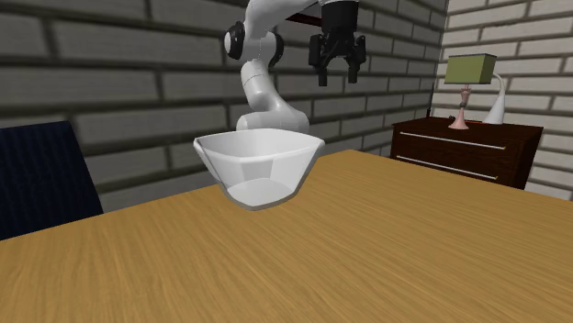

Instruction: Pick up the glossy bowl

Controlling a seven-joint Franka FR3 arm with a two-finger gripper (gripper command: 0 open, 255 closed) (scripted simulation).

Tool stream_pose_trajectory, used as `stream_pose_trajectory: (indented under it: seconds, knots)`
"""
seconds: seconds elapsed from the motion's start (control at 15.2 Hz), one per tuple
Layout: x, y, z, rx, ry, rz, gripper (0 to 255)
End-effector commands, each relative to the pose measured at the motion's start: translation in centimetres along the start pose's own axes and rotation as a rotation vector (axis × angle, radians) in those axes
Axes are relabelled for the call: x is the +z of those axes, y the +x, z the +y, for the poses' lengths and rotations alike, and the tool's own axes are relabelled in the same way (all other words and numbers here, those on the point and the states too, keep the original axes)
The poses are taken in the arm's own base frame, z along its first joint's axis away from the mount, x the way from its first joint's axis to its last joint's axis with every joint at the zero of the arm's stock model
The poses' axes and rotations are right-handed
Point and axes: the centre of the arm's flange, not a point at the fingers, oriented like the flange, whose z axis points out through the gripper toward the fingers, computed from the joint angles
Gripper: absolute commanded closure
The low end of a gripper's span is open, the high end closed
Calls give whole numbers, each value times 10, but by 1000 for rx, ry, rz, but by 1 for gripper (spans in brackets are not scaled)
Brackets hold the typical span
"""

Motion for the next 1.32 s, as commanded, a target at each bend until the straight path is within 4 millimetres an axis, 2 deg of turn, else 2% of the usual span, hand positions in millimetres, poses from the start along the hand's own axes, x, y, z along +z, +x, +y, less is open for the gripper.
stream_pose_trajectory:
  seconds: [0.0,1.25]
  knots:
    - [0,0,0,0,0,0,0]
    - [26,19,250,-27,4,-43,0]
